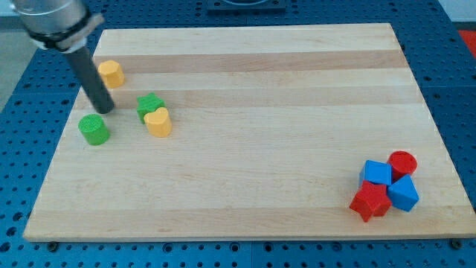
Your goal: Keep the green star at the center of the board
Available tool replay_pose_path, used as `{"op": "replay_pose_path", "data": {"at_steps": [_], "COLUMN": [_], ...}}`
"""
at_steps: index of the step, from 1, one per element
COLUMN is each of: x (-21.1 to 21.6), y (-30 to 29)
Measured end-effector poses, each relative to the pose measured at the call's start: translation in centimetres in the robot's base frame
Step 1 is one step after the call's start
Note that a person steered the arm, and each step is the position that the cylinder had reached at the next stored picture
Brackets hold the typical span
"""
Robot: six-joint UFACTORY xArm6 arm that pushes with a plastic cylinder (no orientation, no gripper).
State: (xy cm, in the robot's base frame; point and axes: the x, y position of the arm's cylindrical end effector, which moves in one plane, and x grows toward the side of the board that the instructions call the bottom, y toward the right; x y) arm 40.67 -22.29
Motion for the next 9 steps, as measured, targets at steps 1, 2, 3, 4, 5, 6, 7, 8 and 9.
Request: {"op": "replay_pose_path", "data": {"at_steps": [1, 2, 3, 4, 5, 6, 7, 8, 9], "x": [0.5, 0.9, 1.3, 2.3, 4.5, 6.4, 4.2, -0.9, -3.7], "y": [6.7, 10.6, 11.1, 12.7, 12.6, 13.0, 17.6, 21.9, 23.8]}}
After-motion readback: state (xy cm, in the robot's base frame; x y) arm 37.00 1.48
